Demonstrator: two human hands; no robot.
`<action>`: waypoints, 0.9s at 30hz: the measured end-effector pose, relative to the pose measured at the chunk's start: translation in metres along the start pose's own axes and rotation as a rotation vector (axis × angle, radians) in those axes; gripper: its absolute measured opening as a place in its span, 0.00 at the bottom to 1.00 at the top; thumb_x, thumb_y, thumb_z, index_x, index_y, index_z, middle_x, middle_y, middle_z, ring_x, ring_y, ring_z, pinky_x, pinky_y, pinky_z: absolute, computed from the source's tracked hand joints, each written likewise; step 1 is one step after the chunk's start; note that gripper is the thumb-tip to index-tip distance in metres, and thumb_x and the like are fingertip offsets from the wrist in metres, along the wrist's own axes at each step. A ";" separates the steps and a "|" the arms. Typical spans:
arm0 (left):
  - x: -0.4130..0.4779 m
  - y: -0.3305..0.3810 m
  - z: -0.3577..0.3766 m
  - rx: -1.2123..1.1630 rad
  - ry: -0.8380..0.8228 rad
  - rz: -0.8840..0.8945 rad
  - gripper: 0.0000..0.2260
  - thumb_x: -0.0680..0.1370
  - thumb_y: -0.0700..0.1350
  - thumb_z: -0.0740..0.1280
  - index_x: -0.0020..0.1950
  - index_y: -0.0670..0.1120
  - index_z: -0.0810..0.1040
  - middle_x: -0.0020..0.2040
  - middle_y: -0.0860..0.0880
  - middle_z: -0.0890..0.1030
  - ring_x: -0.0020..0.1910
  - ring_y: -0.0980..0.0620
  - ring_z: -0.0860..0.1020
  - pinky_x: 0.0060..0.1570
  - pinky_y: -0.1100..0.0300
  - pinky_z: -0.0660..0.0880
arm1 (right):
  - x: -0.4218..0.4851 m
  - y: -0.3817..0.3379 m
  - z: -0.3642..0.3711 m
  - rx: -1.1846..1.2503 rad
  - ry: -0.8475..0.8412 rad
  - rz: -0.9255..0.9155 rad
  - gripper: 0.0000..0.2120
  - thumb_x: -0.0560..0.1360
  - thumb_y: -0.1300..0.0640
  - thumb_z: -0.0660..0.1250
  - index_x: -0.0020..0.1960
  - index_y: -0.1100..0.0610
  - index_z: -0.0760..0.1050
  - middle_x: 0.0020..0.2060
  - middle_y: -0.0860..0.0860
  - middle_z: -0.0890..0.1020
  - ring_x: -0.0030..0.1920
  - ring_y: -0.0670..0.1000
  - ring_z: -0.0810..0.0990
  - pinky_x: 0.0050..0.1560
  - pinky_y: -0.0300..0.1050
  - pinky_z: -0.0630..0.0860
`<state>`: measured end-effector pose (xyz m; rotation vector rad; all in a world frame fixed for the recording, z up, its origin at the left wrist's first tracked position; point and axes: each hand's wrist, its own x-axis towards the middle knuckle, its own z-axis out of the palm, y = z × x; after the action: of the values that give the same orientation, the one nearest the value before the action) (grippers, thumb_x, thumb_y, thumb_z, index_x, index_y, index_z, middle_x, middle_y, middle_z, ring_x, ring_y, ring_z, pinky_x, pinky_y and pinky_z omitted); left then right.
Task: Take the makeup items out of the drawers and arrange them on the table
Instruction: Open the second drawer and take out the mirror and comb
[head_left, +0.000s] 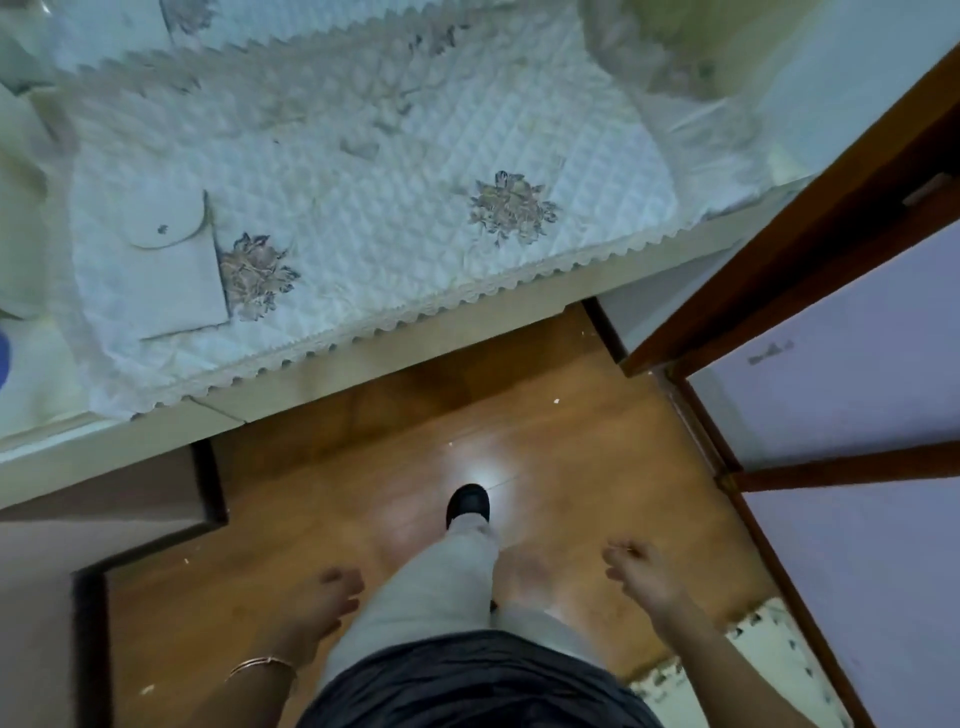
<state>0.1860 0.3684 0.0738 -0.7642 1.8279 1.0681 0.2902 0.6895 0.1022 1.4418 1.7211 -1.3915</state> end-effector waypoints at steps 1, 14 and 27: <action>0.003 0.013 0.006 -0.004 -0.010 0.001 0.06 0.77 0.43 0.63 0.40 0.47 0.73 0.48 0.43 0.77 0.43 0.48 0.75 0.43 0.58 0.67 | 0.004 -0.006 -0.002 -0.019 -0.018 0.014 0.16 0.77 0.61 0.60 0.63 0.65 0.69 0.46 0.57 0.74 0.50 0.59 0.75 0.50 0.54 0.69; 0.025 0.115 0.024 -0.160 0.065 0.047 0.05 0.80 0.42 0.58 0.51 0.43 0.72 0.52 0.44 0.76 0.49 0.47 0.75 0.46 0.56 0.68 | 0.091 -0.123 -0.042 -0.208 -0.097 0.022 0.18 0.77 0.66 0.58 0.64 0.74 0.65 0.53 0.73 0.72 0.44 0.62 0.75 0.36 0.38 0.71; 0.060 0.117 0.077 -0.452 0.161 -0.193 0.10 0.79 0.42 0.57 0.59 0.43 0.71 0.55 0.44 0.76 0.52 0.47 0.74 0.50 0.57 0.65 | 0.174 -0.212 -0.001 -0.479 -0.260 -0.059 0.07 0.77 0.63 0.59 0.47 0.59 0.76 0.40 0.52 0.73 0.32 0.42 0.66 0.25 0.27 0.66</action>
<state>0.0919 0.4840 0.0426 -1.2983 1.6152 1.3393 0.0402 0.7796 0.0358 0.9152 1.7770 -1.0417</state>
